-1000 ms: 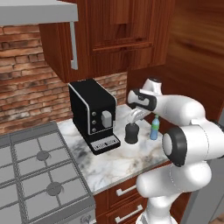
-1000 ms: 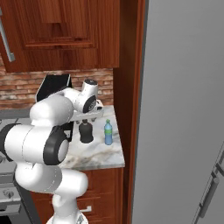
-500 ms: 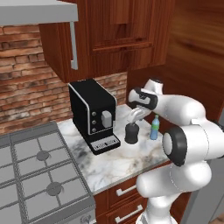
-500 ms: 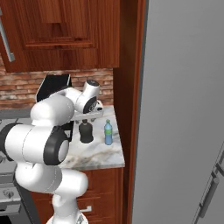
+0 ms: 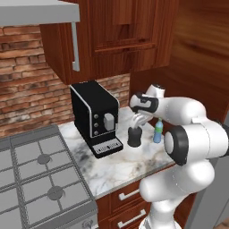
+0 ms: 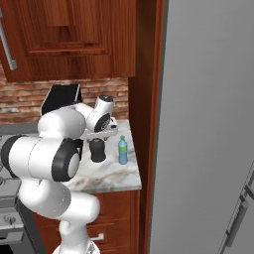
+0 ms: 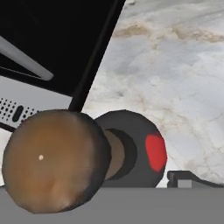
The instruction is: Place the drinks on the dining counter in a tight cluster.
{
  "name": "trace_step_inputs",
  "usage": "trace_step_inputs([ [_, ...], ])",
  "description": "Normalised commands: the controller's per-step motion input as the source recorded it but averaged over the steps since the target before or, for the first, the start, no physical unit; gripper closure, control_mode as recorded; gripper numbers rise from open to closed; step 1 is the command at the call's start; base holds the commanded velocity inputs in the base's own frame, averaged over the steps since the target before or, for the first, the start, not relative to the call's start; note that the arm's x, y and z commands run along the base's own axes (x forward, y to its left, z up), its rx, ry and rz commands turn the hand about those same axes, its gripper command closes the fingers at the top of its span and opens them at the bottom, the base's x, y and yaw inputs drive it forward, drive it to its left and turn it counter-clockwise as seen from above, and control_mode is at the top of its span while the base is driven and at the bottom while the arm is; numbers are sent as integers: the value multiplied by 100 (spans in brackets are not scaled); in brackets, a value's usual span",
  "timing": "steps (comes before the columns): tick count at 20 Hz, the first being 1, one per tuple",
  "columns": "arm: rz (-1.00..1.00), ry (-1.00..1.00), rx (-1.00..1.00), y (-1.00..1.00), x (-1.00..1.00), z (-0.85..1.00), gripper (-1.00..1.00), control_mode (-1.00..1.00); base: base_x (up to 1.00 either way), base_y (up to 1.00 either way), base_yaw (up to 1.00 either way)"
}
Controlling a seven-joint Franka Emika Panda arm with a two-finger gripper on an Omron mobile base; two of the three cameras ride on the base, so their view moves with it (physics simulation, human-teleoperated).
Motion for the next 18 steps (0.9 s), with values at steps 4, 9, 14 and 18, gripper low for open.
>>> trace_step_inputs([
  [4,0,0,0,0,0,-7,-100,-100,0,0,0],
  [9,0,-1,0,0,3,-8,-100,-100,0,0,0],
  [14,-1,0,0,0,10,-4,-100,-100,0,0,0],
  [18,-3,-1,0,7,8,0,-100,-100,0,0,0],
])
